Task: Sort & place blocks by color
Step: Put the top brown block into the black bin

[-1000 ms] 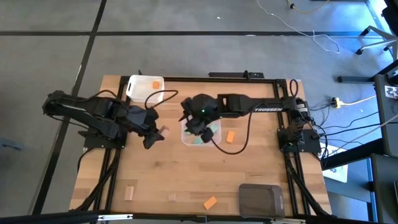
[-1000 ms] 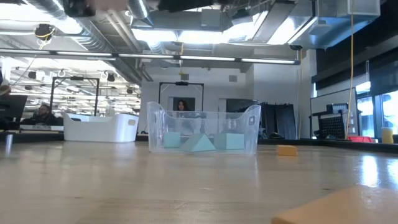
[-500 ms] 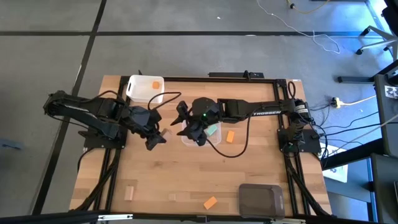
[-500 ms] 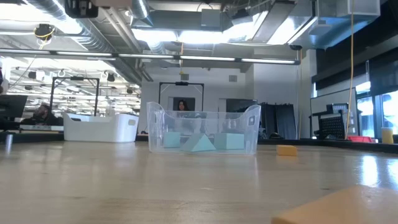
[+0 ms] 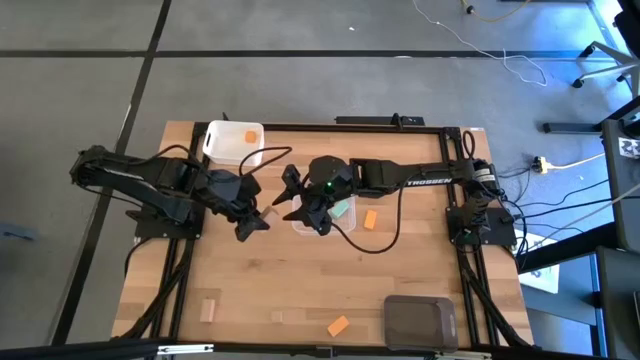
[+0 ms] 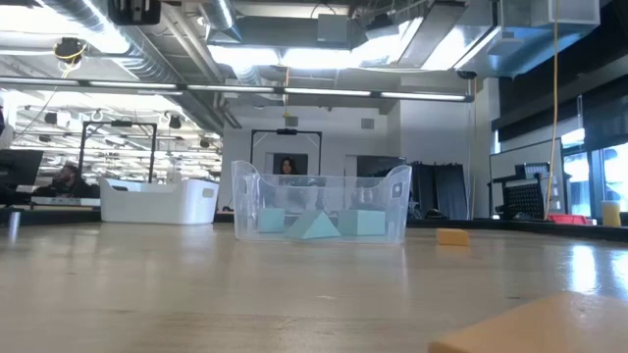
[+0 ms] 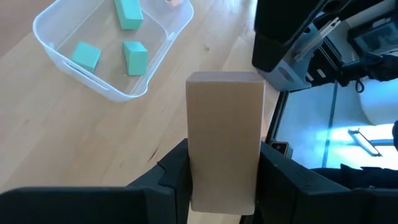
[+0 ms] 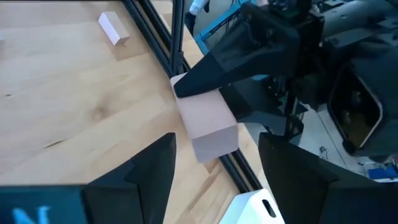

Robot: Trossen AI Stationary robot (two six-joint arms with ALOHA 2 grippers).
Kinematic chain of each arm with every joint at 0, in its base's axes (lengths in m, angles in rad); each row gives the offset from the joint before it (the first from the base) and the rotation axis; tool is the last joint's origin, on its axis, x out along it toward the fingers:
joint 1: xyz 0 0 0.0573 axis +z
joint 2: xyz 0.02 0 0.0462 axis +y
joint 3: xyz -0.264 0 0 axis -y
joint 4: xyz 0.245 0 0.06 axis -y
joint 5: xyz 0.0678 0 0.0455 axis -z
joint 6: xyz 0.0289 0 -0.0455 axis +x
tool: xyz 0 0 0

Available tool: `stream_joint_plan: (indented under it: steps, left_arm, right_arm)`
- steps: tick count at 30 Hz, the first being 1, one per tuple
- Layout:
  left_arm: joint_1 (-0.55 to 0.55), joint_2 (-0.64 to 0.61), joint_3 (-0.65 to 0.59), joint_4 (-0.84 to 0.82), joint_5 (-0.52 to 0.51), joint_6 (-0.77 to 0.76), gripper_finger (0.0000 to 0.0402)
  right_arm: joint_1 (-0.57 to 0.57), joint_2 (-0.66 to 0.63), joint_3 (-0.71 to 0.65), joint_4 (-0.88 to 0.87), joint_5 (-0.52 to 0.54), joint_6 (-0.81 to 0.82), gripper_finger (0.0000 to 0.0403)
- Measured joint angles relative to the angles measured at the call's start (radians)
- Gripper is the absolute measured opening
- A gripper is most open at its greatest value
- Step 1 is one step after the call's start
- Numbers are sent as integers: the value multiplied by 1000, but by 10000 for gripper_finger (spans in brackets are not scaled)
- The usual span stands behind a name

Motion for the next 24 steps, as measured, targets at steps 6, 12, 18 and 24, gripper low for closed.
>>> stream_joint_plan:
  steps: [6,12,18,24]
  left_arm:
    - [0,0,0,57,0,13,124]
    - [14,0,0,74,18,27,124]
    - [44,10,0,81,65,43,124]
    - [78,35,0,83,121,69,124]
  right_arm:
    - [0,3,0,0,-1,0,232]
    - [0,17,1,11,-3,0,232]
    - [0,27,1,25,-44,-12,232]
    - [0,28,1,36,-47,-31,232]
